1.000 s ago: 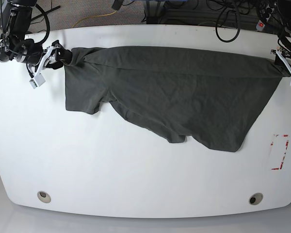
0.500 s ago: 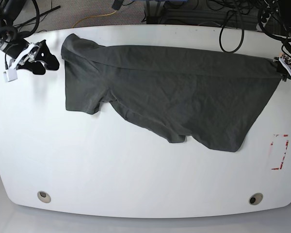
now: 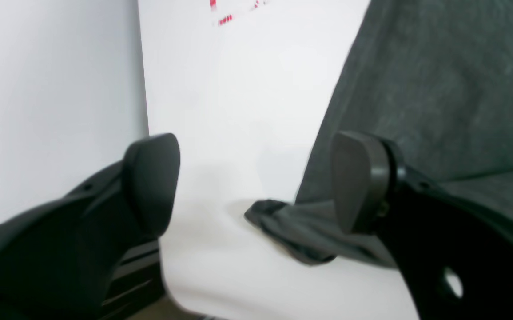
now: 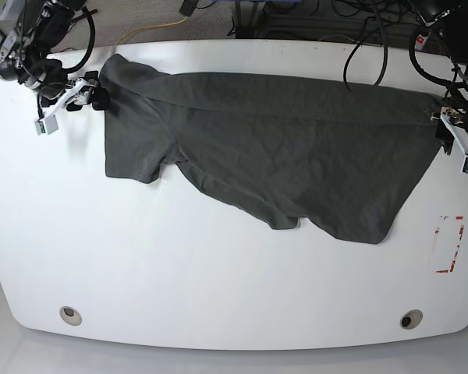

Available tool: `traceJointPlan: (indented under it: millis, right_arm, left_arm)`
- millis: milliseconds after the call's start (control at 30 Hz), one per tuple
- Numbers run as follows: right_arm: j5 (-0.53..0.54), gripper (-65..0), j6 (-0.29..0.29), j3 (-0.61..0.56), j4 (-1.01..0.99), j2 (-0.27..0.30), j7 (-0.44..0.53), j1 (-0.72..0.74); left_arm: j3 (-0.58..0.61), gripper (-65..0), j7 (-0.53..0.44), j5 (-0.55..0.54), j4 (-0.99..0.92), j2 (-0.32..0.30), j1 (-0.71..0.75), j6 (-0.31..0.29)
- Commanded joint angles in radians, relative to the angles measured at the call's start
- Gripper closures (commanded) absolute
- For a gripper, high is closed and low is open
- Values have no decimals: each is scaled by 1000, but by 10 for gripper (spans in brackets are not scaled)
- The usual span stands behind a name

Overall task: Fold the T-shirt properly
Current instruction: 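Release the shirt with both grippers and regrip the edges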

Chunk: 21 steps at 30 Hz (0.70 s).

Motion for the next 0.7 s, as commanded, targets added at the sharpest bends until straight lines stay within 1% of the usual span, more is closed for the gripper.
traceJointPlan:
  millis: [0, 100, 267, 367, 467, 567, 600, 667]
  right_arm:
    - [-66, -474, 6, 3, 17, -2, 11, 42]
    - [-126, -474, 6, 2, -6, -19, 11, 73]
    - [-169, -474, 6, 8, -166, -21, 25, 121]
    - [-150, -472, 6, -1, -207, -19, 65, 113]
    - [-127, -472, 6, -6, -209, -27, 65, 108]
    - [-87, -472, 6, -57, -209, -27, 62, 95]
    - [-64, -469, 6, -75, -209, -28, 62, 90]
    - [-35, -442, 6, -97, -209, -28, 62, 85]
  left_arm:
    - [10, -490, -20, -11, 18, -16, -20, 3]
    - [11, -490, -20, -11, 16, -15, -20, 3]
    - [13, -490, -20, -11, 13, -15, -22, 3]
    - [13, -493, -20, -12, 11, -15, -23, 3]
    - [20, -494, -20, -17, 11, -15, -37, 3]
    - [34, -496, -20, -11, 10, -13, -66, 3]
    - [37, -496, -20, -11, 7, -13, -74, 3]
    - [37, -496, -20, -14, -1, -12, -91, 3]
